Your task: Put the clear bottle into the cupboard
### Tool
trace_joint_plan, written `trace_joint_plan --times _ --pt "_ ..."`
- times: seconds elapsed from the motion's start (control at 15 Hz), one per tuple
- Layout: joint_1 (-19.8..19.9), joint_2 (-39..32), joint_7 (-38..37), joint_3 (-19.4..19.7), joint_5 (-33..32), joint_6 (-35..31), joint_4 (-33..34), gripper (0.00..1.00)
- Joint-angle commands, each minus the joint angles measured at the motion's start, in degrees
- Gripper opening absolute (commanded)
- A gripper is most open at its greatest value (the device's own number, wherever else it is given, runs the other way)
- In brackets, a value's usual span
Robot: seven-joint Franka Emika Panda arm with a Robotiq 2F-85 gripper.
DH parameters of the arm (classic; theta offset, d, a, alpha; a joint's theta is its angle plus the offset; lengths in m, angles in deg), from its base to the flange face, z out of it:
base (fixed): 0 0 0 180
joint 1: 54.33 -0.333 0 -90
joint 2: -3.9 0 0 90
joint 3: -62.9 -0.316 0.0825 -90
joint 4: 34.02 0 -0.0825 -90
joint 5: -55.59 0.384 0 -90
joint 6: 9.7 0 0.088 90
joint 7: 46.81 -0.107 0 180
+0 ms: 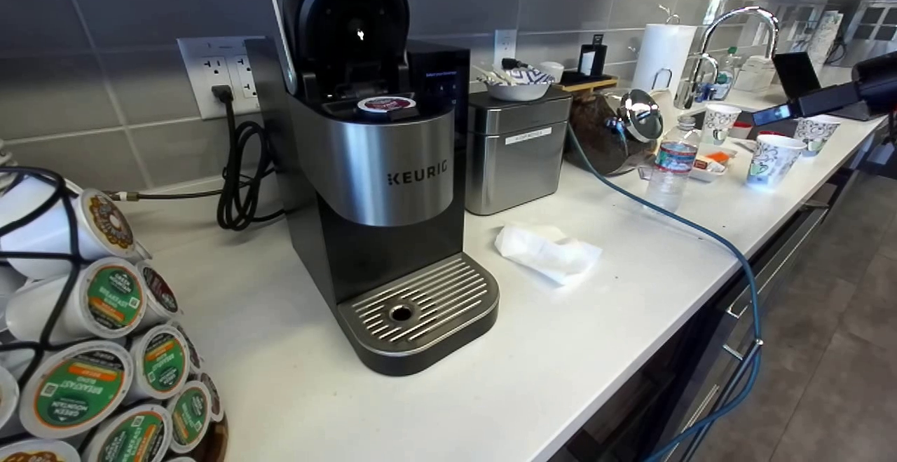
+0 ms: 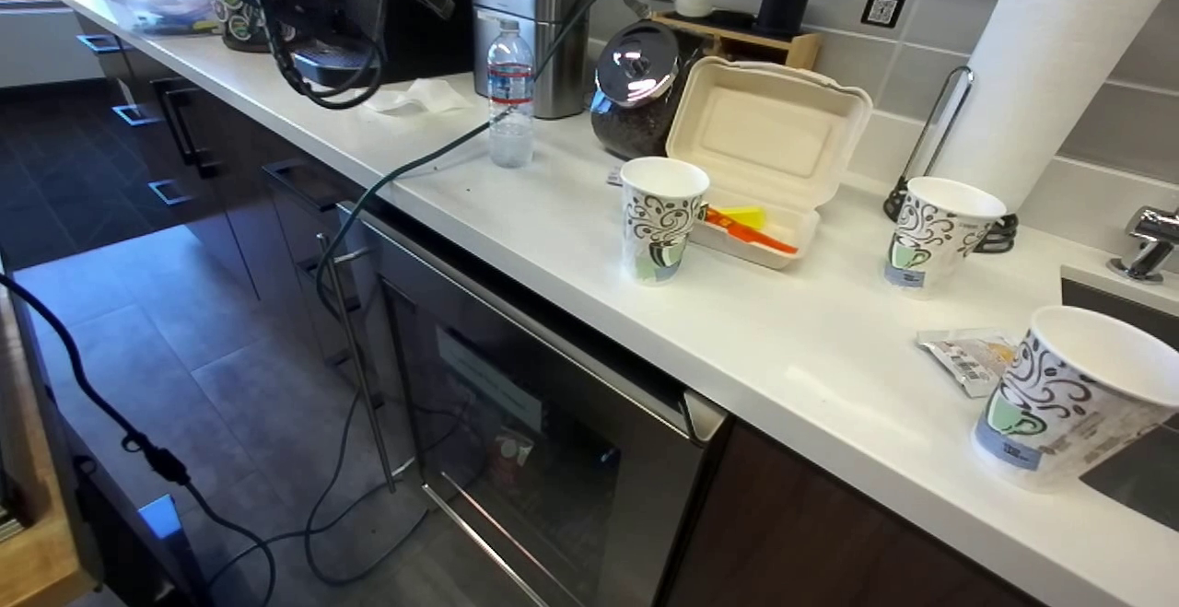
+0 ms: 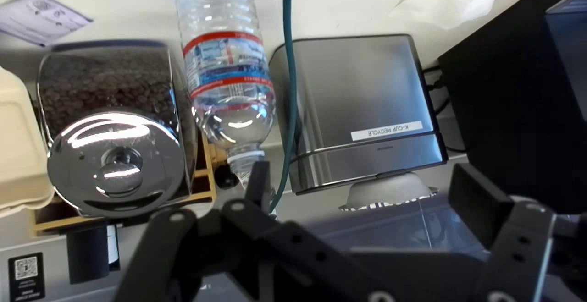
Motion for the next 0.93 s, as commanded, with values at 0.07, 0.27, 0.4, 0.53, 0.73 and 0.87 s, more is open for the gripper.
trace_joint_plan --times 0.07,0.27,0.4,0.53,0.73,0.87 --pt "-13.7 16.8 15.4 10.7 -0.8 -7.0 6.9 1.0" --pt "-17.9 25.1 21.6 12.7 -3.5 -9.1 10.2 1.0" --pt "-20.0 30.4 24.1 13.5 -6.2 -11.8 10.5 1.0" --pt "-19.8 31.2 24.3 13.6 -7.6 -13.1 9.0 1.0" --pt "-19.1 27.4 21.9 13.3 -6.1 -10.4 9.9 1.0" --pt "-19.1 27.1 21.9 13.1 -6.1 -10.4 10.0 1.0"
